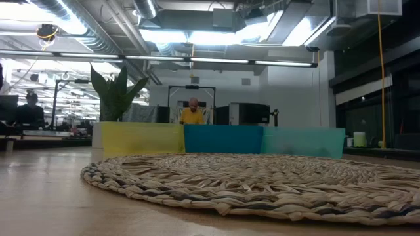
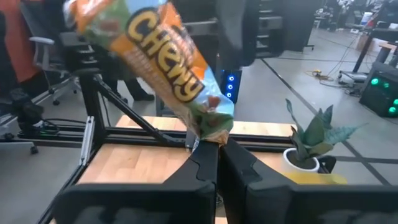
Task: Pick and place Granola Bars by type
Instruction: Put the yellow granola bar into the yellow bin
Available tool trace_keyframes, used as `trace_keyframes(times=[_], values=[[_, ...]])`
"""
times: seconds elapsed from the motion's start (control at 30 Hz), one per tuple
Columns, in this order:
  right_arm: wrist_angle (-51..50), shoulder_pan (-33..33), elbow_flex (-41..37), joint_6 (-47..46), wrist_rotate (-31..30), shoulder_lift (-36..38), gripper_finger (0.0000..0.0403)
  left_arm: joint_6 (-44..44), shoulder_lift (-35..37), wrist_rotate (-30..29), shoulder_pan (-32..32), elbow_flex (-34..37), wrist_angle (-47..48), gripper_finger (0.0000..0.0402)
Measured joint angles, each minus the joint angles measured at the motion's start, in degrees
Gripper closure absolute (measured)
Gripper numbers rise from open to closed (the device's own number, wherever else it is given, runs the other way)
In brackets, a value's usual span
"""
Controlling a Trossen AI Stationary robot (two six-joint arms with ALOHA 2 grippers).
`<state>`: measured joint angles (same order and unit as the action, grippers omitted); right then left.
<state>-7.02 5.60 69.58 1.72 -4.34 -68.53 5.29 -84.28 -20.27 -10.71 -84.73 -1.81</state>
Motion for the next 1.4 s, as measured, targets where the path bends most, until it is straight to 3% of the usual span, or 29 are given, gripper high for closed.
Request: trace_keyframes(times=[0.27, 0.6, 1.03, 1.23, 1.4], values=[[0.6, -1.4, 0.0, -0.1, 0.6, 0.0, 0.0394, -1.8, -0.6, 0.5, 0.0, 0.0, -1.1, 0.0165], [3.0, -1.4, 0.0, -1.5, 1.7, -0.5, 0.0394, -3.1, -0.6, 0.9, 0.8, 0.0, -1.1, 0.0223], [3.4, -1.3, -0.1, -1.2, 6.1, -0.5, 0.0392, -4.1, -0.7, 3.5, 1.5, 0.0, -1.1, 0.0365], [3.4, -1.2, -0.1, 1.0, 6.1, -0.5, 0.0360, -4.1, -0.7, 3.7, 1.5, 0.0, -1.0, 0.0388], [3.4, -1.3, -0.1, 1.9, 5.9, -0.3, 0.0305, -3.3, -0.7, 3.8, 1.4, 0.0, -1.0, 0.0385]])
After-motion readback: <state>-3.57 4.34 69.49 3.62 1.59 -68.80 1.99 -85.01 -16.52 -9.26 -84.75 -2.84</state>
